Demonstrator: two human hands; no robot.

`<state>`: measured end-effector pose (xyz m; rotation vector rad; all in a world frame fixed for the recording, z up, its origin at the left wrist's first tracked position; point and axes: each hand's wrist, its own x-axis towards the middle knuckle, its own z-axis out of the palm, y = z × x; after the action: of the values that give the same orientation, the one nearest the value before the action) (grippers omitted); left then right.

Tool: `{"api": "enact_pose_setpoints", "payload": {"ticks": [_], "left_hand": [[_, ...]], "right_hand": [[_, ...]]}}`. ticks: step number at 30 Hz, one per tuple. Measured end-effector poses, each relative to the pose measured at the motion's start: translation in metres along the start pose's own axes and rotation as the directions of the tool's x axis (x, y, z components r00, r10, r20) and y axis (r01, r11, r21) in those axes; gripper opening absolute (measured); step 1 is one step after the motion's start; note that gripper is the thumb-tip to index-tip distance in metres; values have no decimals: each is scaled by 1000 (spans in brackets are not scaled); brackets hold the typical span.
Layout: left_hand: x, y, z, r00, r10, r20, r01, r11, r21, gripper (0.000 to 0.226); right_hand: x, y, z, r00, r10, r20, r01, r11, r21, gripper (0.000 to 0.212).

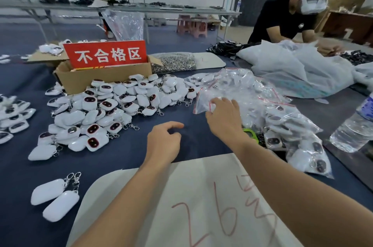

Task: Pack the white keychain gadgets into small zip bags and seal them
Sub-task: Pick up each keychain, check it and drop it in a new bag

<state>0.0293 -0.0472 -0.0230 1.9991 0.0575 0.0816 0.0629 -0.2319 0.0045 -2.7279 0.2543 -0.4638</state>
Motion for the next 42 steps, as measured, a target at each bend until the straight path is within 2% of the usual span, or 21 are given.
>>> {"api": "enact_pose_setpoints", "payload": {"ticks": [1,3,6,8,10,14,17,19,21,24,27,29,31,33,36,38,40,41,42], "left_hand": [[2,0,-5,1000,-1,-12,1,1000,-20,39],[6,1,-15,1000,4,-26,-6,998,-69,37],[12,1,-31,995,-37,-96,15,975,-221,21],[13,2,-43,994,-73,-85,37,929,-369,11],[8,5,-52,999,-16,-31,1,906,-422,16],[-8,5,-65,979,167,-116,-181,976,-119,16],[-14,-4,-80,967,188,-175,-183,982,45,27],[-22,-12,-86,964,190,-185,-151,967,203,55],[-34,-18,-86,933,264,-244,-173,925,339,74],[-45,-11,-82,825,473,-310,-361,863,354,81],[-55,-1,-74,706,673,-220,-566,723,395,80],[-61,2,-68,685,727,-42,-652,637,411,80],[-65,2,-64,685,719,122,-689,584,428,85],[-62,1,-62,700,690,183,-680,566,465,95],[-53,-3,-66,775,617,136,-580,609,541,114],[-48,-8,-68,801,591,99,-532,624,572,121],[-45,-14,-67,765,644,24,-548,631,550,107],[-43,-14,-67,723,690,-41,-561,620,549,97],[-42,-14,-68,667,736,-115,-565,600,567,86]], "right_hand": [[1,-5,1,999,24,-37,-22,998,61,22],[-3,-17,3,992,110,-54,-90,954,285,22],[-17,-44,7,987,163,7,-127,743,657,23],[-31,-63,10,985,158,66,-148,598,787,22],[-46,-79,15,978,136,155,-202,480,854,18],[-74,-101,28,962,58,268,-266,429,863,7],[-84,-103,34,941,10,338,-316,381,869,18],[-85,-98,37,948,10,318,-289,447,846,15],[-85,-92,39,963,23,268,-240,527,816,8],[-83,-90,38,975,41,220,-207,543,814,16],[-80,-89,35,972,65,227,-230,467,854,30],[-80,-86,33,957,25,288,-273,404,873,30],[-83,-84,32,933,-72,352,-306,353,884,24],[-84,-82,31,922,-108,373,-324,315,892,21],[-82,-85,29,907,-94,410,-364,313,877,25],[-81,-85,28,873,-161,460,-387,344,855,23],[-82,-84,28,798,-277,535,-439,342,831,19],[-81,-83,27,767,-325,553,-468,304,829,14],[-80,-82,27,768,-343,541,-489,233,841,11]]}}
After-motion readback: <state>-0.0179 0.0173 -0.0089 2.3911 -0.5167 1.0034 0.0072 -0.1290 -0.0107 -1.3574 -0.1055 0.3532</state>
